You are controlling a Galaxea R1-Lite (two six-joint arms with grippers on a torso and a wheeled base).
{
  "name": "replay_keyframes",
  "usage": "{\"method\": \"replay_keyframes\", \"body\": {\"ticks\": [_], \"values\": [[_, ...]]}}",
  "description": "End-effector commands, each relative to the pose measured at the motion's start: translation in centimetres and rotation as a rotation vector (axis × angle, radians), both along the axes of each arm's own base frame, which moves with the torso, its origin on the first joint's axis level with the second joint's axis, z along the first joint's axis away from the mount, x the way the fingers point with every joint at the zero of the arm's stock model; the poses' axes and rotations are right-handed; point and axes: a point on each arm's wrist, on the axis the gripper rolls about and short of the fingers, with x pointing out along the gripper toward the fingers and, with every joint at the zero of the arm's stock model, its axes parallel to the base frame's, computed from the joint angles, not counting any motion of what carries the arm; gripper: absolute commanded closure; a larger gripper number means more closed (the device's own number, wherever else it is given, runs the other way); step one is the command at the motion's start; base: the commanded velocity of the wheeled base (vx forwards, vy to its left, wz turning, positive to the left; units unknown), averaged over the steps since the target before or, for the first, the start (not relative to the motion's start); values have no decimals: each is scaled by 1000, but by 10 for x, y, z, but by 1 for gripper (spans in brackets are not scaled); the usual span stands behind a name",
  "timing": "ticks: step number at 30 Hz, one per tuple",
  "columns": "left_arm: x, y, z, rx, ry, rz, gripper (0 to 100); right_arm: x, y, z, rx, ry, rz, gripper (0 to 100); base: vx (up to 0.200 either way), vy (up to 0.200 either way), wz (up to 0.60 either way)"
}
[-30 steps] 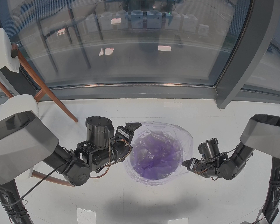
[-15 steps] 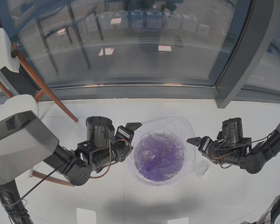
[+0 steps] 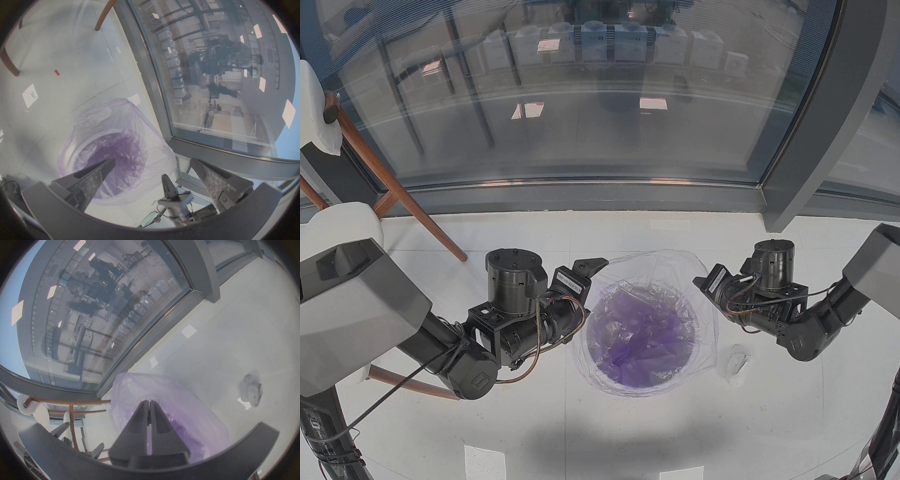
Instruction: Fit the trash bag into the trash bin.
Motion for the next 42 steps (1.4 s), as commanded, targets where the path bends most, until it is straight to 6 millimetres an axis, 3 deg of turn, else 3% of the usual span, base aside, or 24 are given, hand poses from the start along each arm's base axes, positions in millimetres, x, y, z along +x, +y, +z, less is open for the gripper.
{"method": "replay_keyframes", "body": {"ticks": [1,7,15,22,32,38,42], "values": [[3,0,-6,-4,-5,6,0,37,-4,-33,-1,4,-42,100,0,0,0],[19,12,-14,-9,-5,54,0,66,-20,-47,4,-13,-110,100,0,0,0],[51,31,-39,-38,-55,132,0,81,-23,-62,25,-7,-133,100,0,0,0],[72,28,-63,-24,-51,149,0,84,-17,-76,52,25,-139,100,0,0,0],[79,26,-85,-2,-22,163,0,81,-9,-94,39,60,-121,100,0,0,0],[78,26,-81,-10,-25,166,0,84,-10,-87,49,33,-128,100,0,0,0],[69,32,-46,-40,-76,182,0,76,-14,-55,74,-35,-129,100,0,0,0]]}}
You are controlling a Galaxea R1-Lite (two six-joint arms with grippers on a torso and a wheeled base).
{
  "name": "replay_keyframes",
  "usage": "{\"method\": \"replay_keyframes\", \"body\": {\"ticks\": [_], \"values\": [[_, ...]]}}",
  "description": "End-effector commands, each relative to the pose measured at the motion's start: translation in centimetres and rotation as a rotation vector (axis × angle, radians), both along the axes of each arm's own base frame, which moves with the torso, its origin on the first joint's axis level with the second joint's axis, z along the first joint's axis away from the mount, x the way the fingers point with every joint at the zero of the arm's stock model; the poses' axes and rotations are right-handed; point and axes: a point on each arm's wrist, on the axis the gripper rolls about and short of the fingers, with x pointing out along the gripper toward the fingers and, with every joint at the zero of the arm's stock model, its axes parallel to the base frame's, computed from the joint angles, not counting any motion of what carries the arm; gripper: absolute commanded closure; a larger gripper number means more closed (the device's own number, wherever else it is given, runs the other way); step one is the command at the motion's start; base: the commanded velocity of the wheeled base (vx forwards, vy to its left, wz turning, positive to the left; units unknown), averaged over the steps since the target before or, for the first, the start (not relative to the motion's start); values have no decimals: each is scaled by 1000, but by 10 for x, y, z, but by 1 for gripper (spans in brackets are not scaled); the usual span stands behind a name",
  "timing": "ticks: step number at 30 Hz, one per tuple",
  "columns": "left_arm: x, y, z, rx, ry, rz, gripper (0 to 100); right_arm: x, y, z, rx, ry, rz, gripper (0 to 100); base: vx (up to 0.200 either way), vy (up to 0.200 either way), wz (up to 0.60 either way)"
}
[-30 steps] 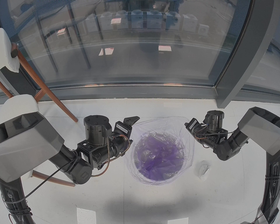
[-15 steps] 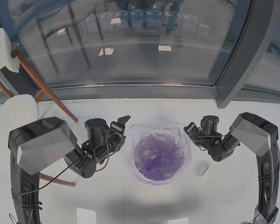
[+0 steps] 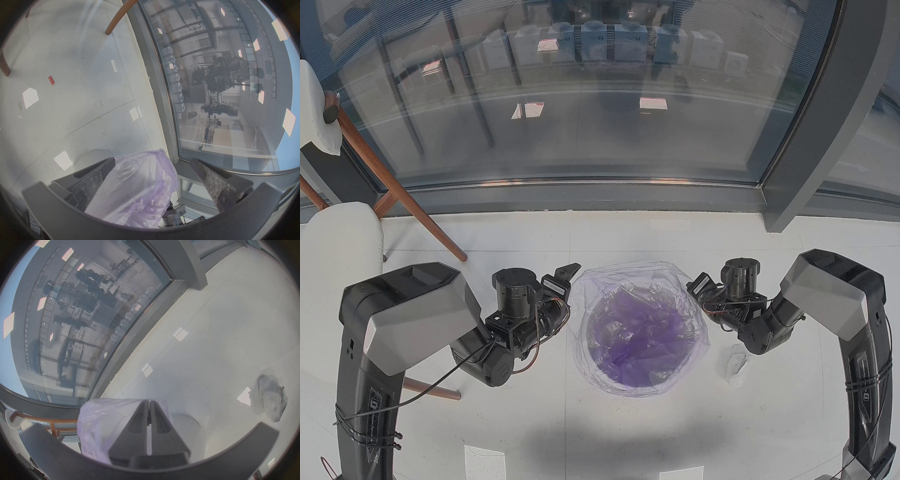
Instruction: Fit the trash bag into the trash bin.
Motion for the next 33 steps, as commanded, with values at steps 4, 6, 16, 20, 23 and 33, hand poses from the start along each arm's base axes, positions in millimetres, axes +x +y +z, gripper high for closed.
{"method": "replay_keyframes", "body": {"ticks": [4,6,16,20,23,33], "values": [[-28,14,58,-36,-68,5,0,-30,-20,62,36,-72,-16,100,0,0,0],[-39,19,67,-38,-70,1,0,-39,-29,74,73,-69,-39,100,0,0,0],[-95,51,98,-44,-81,24,0,-90,-120,36,-177,130,-141,100,0,0,0],[-116,60,104,-44,-81,12,0,-100,-139,5,-278,204,-135,0,0,0,0],[-122,63,101,-39,-65,14,0,-104,-137,-8,-280,249,-125,0,0,0,0],[-133,67,86,-9,1,8,0,-116,-114,-66,-468,393,30,0,0,0,0]]}}
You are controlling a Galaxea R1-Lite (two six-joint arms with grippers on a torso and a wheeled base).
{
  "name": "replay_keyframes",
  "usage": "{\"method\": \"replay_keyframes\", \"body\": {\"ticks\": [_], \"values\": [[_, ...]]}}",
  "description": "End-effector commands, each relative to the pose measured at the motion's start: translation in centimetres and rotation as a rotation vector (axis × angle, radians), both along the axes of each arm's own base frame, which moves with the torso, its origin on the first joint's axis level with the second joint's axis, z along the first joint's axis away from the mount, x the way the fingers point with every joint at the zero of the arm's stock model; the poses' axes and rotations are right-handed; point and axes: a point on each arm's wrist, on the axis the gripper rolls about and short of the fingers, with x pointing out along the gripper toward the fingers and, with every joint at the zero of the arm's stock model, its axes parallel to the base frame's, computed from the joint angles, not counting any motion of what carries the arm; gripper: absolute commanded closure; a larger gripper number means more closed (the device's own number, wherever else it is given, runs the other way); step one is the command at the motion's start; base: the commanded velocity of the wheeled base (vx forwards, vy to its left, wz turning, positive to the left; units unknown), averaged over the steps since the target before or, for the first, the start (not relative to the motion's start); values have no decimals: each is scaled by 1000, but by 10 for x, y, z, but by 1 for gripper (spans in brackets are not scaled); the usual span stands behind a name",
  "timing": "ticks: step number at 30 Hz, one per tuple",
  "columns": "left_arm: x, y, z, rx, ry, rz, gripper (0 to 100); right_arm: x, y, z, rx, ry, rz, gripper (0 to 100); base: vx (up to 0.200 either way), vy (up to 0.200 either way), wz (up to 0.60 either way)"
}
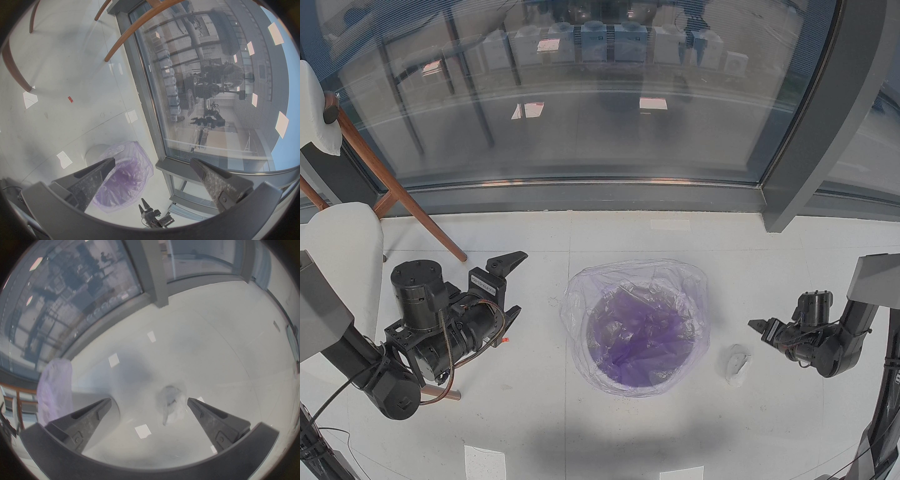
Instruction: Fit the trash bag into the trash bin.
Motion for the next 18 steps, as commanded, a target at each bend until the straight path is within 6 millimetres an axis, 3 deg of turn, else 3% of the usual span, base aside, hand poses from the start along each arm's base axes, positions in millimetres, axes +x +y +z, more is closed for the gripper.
{"method": "replay_keyframes", "body": {"ticks": [1,11,18], "values": [[-10,4,-3,6,20,-5,0,-10,13,-40,-50,121,44,0,0,0,0],[-10,4,-4,9,27,-25,0,-12,13,-50,-196,219,120,0,0,0,0],[-9,7,-2,0,19,-17,0,44,7,-27,-187,-10,69,0,-29,0,0]]}}
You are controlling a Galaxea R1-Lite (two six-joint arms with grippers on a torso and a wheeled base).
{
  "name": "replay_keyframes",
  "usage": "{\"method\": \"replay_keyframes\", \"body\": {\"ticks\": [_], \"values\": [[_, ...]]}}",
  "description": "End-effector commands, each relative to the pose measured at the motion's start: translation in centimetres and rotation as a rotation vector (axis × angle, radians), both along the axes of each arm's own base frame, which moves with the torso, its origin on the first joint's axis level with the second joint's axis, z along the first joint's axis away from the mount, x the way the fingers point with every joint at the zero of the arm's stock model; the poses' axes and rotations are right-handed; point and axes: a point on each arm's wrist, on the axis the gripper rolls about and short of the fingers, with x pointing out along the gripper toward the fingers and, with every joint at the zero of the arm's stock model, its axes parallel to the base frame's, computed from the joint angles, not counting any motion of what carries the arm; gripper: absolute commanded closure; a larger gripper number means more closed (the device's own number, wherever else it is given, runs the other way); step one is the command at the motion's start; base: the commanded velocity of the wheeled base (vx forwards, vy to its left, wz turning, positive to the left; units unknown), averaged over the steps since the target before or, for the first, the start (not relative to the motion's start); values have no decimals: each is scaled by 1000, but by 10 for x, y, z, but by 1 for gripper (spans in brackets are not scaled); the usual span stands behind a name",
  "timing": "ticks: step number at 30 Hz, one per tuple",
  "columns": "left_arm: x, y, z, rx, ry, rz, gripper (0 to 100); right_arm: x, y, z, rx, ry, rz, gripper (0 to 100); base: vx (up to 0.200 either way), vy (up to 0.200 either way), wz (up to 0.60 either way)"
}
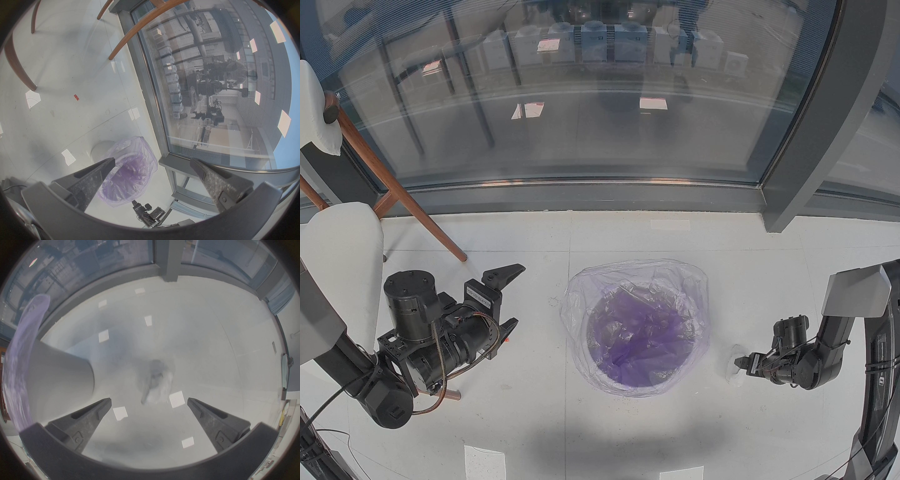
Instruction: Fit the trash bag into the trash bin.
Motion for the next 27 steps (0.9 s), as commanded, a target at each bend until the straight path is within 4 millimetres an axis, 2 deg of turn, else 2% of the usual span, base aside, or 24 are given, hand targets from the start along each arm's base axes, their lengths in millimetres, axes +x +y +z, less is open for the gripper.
{"method": "replay_keyframes", "body": {"ticks": [1,5,11,18,27], "values": [[2,5,1,-12,-3,14,0,41,-6,14,6,-161,-24,0,-200,0,0],[1,16,2,-65,-29,-10,0,60,-7,1,5,-170,-28,0,-200,0,0],[-5,18,2,-68,-56,-16,0,72,-4,1,5,-118,-31,0,-200,0,0],[-5,18,1,-57,-60,-12,0,100,-1,11,4,-43,-44,0,0,0,0],[-4,18,2,-57,-61,-12,0,119,7,15,-6,45,-33,0,0,0,0]]}}
